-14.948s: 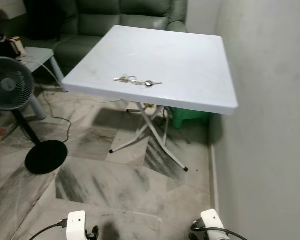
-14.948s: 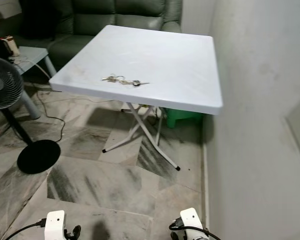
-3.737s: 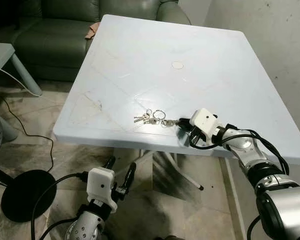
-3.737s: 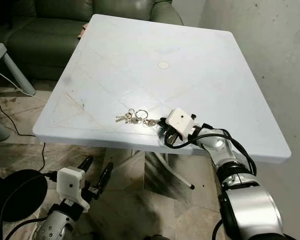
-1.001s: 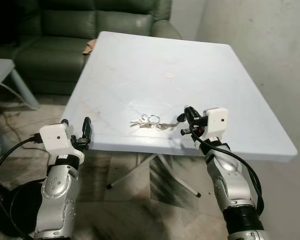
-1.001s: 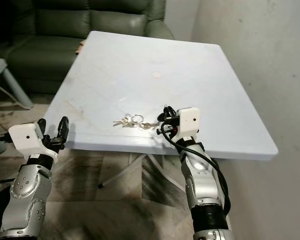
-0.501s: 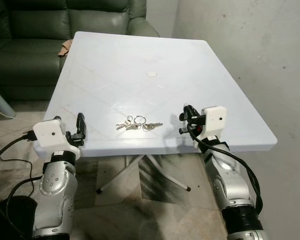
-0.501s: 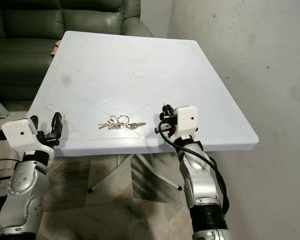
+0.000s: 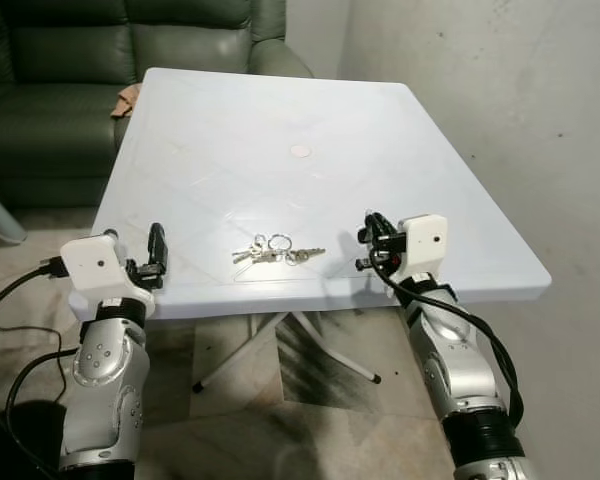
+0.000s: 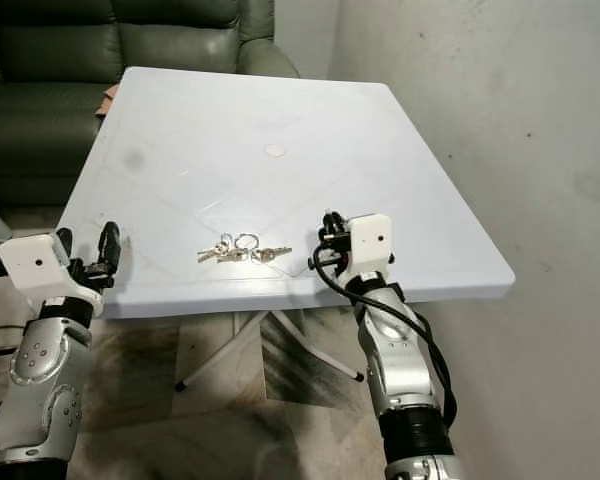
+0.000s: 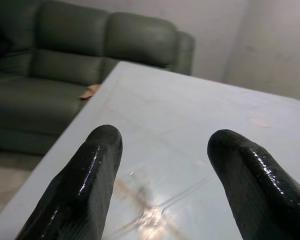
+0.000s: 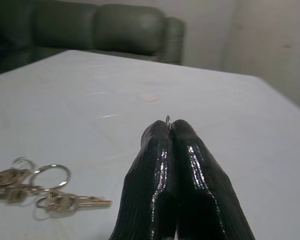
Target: Hang keys on a hook
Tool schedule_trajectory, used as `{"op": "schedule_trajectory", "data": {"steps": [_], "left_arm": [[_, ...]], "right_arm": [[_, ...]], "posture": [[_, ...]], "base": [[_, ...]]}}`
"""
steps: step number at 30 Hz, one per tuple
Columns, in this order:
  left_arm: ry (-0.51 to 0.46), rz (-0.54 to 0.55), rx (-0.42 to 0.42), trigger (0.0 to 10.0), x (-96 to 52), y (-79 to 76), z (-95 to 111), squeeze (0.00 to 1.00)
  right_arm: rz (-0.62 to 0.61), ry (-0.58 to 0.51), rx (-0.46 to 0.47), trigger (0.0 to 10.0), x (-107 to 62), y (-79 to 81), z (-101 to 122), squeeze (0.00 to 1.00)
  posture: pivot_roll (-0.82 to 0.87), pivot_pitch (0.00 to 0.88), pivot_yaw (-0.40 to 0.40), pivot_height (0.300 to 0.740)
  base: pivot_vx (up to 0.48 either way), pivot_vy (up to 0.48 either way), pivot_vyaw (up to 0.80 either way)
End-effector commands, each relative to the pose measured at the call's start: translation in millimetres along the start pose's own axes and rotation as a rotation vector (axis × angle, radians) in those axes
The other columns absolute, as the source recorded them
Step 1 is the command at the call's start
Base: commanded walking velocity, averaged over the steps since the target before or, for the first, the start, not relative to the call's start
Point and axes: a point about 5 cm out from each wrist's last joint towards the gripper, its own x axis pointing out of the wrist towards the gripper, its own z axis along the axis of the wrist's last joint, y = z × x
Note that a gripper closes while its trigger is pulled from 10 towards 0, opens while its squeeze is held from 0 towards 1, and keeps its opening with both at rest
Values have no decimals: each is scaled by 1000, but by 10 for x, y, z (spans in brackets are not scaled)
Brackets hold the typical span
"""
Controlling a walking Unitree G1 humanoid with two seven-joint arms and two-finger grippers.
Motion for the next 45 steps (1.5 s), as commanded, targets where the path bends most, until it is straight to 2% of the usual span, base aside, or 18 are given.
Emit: {"op": "schedule_trajectory", "data": {"steps": [1,12,45], "left_arm": [[18,1,16,10000,6,-2,-31,0],[65,6,-16,10000,14,-22,-90,0],[96,1,10,10000,44,-59,-143,0]], "right_arm": [[17,-16,-12,10000,38,43,30,0],[25,-12,-19,10000,43,53,18,0],[32,-12,-35,10000,43,61,6,0]], "posture": [[-14,0,-55,740],[-14,0,-58,740],[-24,0,-59,740]], "base": [[0,0,-750],[0,0,-750],[0,0,-749]]}}
